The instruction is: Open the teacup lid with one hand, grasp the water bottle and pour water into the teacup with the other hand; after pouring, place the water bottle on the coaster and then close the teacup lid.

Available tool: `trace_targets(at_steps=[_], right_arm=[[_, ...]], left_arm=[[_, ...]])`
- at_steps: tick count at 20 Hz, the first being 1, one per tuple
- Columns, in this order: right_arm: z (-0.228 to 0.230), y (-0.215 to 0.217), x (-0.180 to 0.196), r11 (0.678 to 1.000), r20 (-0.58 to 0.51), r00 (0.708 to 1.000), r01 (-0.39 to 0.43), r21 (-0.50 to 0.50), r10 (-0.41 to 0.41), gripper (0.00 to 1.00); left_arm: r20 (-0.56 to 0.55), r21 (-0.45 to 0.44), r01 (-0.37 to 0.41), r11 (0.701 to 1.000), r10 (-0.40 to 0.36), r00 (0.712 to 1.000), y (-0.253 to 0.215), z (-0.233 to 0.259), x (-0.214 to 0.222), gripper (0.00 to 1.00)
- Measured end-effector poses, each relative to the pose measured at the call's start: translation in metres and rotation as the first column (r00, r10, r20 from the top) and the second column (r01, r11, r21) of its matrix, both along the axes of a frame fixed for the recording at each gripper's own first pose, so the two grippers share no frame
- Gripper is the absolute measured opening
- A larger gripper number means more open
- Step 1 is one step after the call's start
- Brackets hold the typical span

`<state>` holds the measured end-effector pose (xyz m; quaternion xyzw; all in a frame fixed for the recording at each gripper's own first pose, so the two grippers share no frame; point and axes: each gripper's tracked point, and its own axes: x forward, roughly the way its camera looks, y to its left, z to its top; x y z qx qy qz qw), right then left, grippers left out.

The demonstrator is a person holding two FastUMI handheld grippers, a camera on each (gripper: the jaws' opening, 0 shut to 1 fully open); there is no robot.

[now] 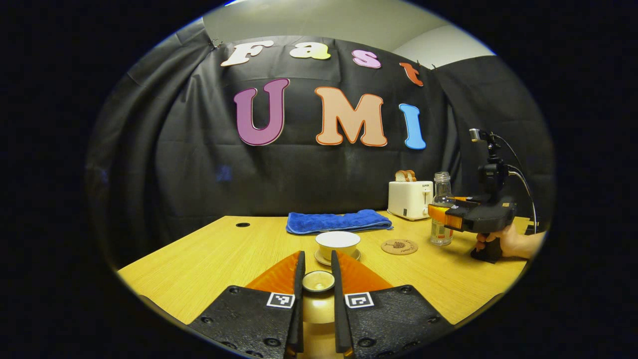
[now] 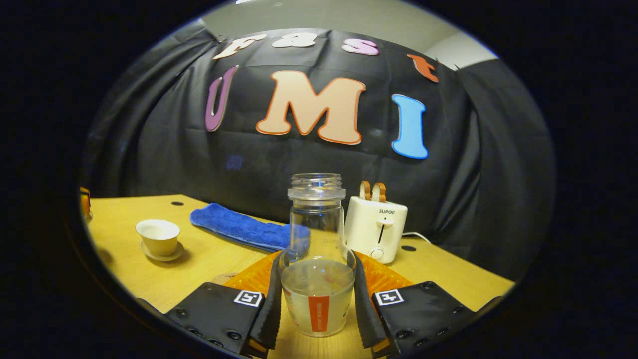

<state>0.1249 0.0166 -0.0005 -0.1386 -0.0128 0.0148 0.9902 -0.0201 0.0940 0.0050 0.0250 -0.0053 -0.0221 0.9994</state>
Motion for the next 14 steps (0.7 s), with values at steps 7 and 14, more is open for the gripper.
trace_targets(at_steps=[7,14], right_arm=[[0.021,0.078,0.004,0.889,0.003,0.994,-0.1,-0.447,0.113,0.66],[-0.021,0.133,0.019,0.61,-0.069,0.984,-0.156,-0.777,0.163,0.65]], left_arm=[[-0.003,-0.002,0.027,1.0,-0.027,1.0,0.009,0.0,-0.001,0.22],[-0.001,-0.002,0.022,1.0,-0.022,1.0,0.02,0.0,-0.002,0.22]])
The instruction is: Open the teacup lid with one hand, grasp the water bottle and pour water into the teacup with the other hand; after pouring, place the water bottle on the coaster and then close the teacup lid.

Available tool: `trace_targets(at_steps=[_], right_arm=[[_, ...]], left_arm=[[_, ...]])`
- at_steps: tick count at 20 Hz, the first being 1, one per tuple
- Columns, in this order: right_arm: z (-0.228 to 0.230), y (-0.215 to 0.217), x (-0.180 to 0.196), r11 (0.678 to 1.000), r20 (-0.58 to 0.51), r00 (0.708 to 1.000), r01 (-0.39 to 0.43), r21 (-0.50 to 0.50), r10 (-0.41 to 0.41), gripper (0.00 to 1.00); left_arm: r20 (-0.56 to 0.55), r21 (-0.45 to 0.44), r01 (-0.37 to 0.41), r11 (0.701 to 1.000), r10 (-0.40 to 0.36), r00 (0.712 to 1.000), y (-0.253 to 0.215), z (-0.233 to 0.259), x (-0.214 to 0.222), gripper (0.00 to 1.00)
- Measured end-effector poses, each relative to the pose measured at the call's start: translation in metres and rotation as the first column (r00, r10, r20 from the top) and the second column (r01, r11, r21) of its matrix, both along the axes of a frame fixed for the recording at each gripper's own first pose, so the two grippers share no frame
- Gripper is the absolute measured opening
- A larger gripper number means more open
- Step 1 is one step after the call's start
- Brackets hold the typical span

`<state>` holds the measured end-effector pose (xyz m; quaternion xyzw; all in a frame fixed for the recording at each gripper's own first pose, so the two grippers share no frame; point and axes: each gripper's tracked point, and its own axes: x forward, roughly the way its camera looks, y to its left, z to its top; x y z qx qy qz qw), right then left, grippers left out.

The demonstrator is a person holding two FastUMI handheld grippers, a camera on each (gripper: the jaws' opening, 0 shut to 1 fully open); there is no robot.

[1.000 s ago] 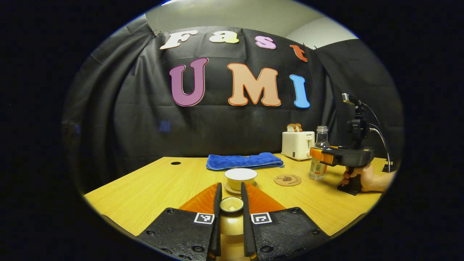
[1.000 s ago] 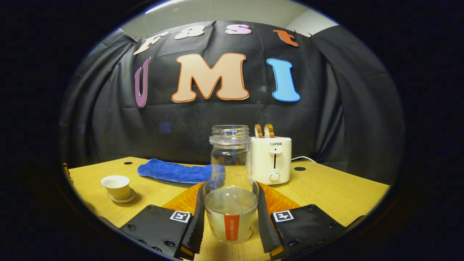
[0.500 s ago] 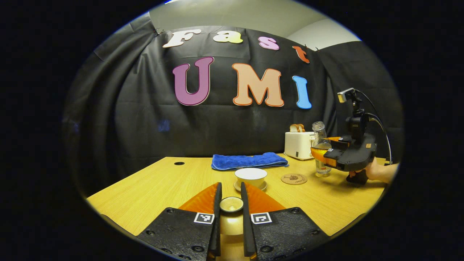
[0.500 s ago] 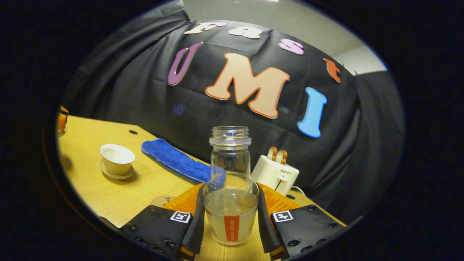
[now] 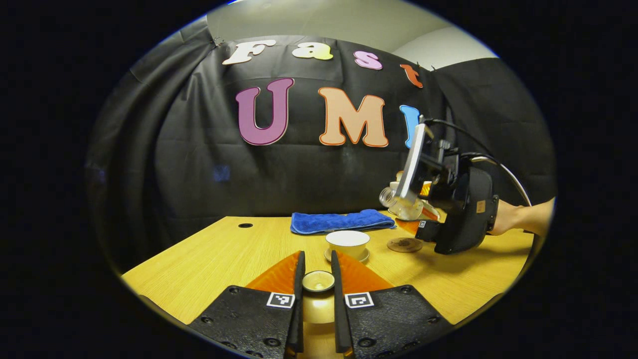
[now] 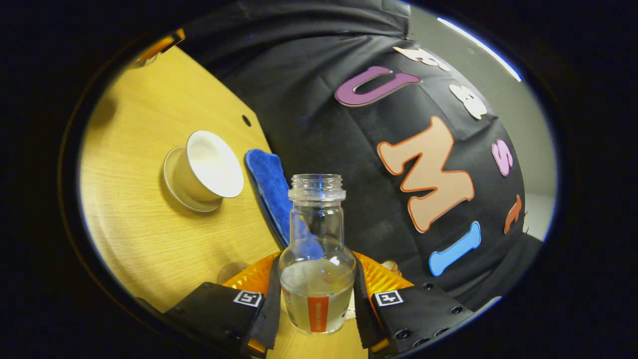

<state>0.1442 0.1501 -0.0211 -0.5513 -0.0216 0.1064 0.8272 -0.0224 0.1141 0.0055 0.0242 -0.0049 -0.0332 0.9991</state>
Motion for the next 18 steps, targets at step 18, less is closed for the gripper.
trace_targets(at_steps=[18], right_arm=[[-0.019,0.032,-0.003,0.878,0.073,0.993,-0.043,-0.477,0.089,0.65]], left_arm=[[0.005,-0.001,-0.009,1.0,0.009,1.0,0.01,0.001,-0.002,0.22]])
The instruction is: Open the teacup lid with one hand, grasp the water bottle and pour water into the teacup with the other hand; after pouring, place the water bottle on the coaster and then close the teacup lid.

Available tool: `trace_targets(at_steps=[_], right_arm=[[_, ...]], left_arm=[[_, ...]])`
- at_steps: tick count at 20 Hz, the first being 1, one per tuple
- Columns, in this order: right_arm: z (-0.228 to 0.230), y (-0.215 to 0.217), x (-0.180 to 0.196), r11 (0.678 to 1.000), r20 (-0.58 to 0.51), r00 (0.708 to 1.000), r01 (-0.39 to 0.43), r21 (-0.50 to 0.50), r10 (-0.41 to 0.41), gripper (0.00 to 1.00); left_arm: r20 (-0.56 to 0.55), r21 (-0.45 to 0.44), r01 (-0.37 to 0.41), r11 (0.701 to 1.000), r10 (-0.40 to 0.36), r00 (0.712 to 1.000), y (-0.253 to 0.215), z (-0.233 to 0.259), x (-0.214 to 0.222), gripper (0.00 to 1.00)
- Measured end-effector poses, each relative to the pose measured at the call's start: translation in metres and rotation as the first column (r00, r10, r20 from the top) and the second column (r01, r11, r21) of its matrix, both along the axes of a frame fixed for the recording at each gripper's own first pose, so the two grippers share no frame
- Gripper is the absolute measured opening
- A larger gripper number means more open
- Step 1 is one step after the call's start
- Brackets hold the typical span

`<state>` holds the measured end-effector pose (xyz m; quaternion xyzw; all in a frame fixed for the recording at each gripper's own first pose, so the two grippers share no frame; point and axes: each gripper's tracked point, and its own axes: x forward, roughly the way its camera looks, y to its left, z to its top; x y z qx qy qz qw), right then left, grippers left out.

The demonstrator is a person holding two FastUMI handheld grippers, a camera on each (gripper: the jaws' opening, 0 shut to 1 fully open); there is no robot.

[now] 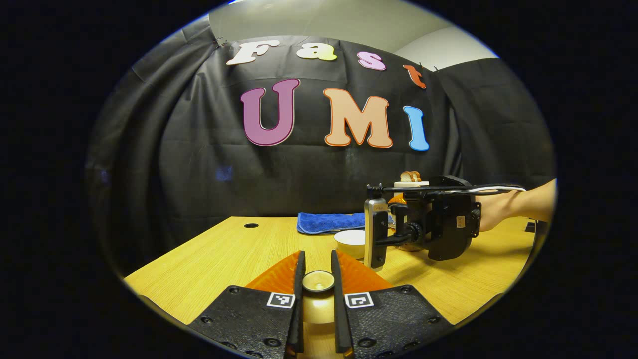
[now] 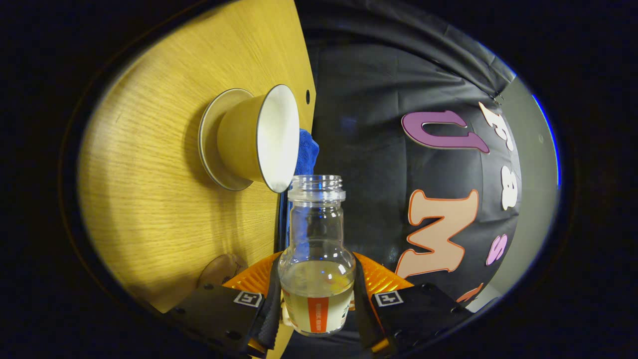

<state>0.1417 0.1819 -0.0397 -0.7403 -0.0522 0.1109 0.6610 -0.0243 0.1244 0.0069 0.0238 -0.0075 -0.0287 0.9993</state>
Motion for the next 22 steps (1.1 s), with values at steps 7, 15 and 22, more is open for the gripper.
trace_targets(at_steps=[7,15,22], right_arm=[[-0.002,0.002,-0.002,0.995,0.019,1.0,-0.012,-0.098,0.014,0.65],[0.009,0.008,0.0,0.988,0.048,0.998,-0.024,-0.152,0.031,0.67],[0.018,0.017,-0.001,0.976,0.079,0.995,-0.046,-0.212,0.064,0.66]], left_arm=[[0.0,0.0,-0.002,1.0,0.002,1.0,0.001,0.0,-0.001,0.22],[0.0,-0.001,-0.002,1.0,0.002,1.0,0.001,0.0,0.0,0.22],[0.0,-0.001,-0.002,1.0,0.002,1.0,0.0,-0.001,0.0,0.22]])
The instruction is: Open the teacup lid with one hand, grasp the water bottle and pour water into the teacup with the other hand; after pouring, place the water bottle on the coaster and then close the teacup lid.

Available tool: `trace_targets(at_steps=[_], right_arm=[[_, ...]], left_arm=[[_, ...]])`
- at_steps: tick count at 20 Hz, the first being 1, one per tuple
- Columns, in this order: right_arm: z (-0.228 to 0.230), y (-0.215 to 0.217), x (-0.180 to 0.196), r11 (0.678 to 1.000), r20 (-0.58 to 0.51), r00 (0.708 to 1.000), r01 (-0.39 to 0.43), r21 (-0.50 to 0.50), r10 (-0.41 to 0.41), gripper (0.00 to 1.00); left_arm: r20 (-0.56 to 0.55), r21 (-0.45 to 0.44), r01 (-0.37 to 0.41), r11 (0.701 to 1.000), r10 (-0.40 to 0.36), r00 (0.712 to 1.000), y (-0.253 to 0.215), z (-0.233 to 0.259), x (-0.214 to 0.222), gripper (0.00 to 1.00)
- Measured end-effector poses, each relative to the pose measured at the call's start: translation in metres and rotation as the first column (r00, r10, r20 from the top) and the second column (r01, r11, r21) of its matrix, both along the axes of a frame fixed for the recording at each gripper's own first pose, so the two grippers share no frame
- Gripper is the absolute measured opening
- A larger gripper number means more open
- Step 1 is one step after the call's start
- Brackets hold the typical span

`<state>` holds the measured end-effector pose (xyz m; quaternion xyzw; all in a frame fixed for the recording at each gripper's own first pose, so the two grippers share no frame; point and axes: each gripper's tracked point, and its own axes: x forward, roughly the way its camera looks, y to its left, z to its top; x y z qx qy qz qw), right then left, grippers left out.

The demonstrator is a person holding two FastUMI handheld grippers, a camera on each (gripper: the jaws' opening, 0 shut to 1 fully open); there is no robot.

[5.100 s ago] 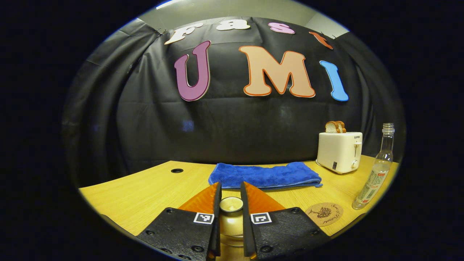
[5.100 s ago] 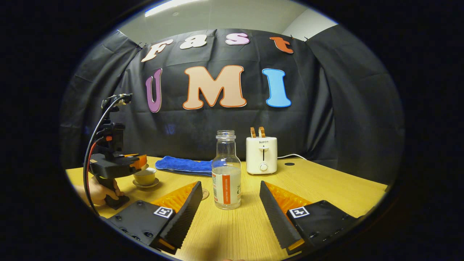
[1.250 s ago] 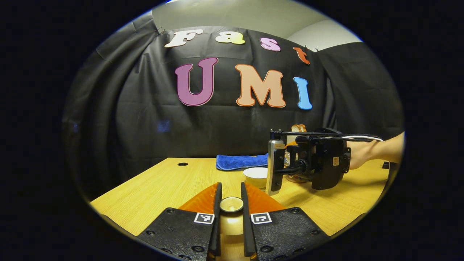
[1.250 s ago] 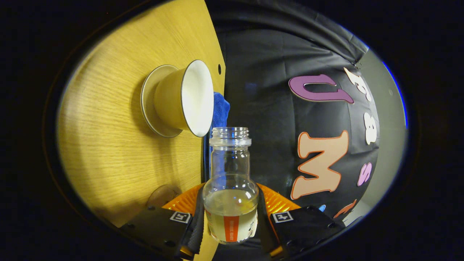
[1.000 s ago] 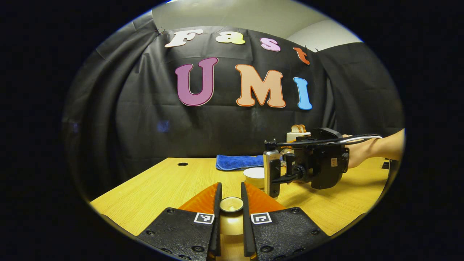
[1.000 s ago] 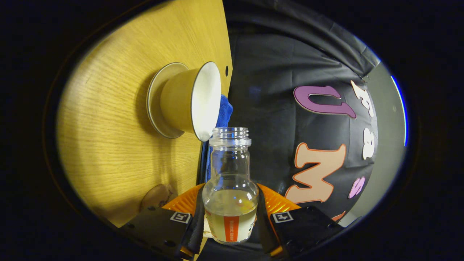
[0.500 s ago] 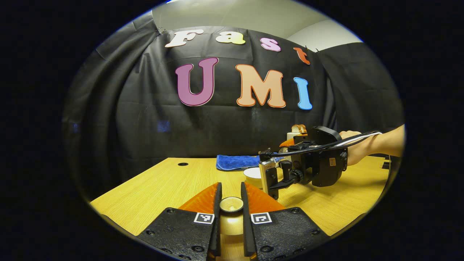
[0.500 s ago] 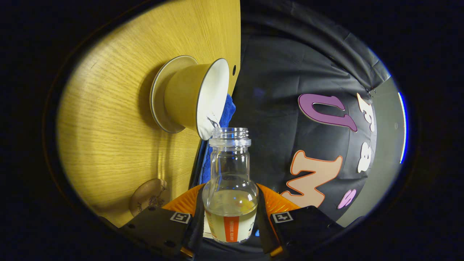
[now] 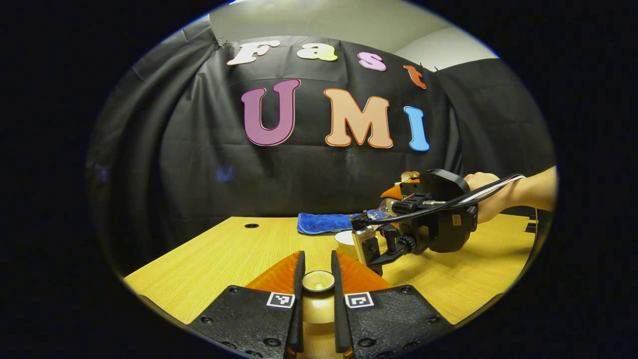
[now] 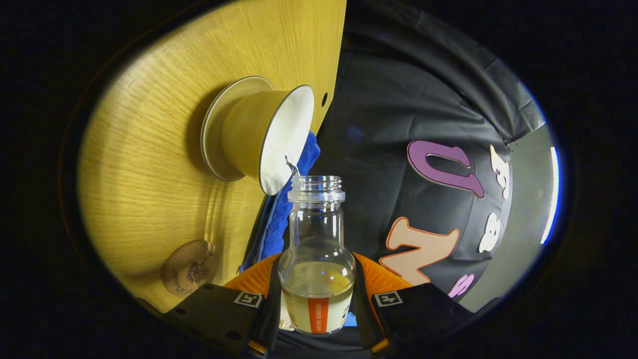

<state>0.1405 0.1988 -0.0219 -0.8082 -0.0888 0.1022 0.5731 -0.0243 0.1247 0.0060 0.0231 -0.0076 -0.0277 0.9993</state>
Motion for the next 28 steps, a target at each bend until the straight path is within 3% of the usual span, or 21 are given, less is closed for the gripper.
trace_targets(at_steps=[17,28], right_arm=[[0.025,0.03,-0.007,0.98,0.1,0.989,-0.091,-0.177,0.109,0.66],[0.029,0.033,-0.008,0.972,0.116,0.985,-0.102,-0.211,0.129,0.66]], left_arm=[[-0.002,-0.002,0.001,1.0,-0.001,1.0,0.001,0.001,-0.001,0.22],[-0.001,-0.002,0.001,1.0,-0.001,1.0,0.001,0.0,-0.001,0.22]])
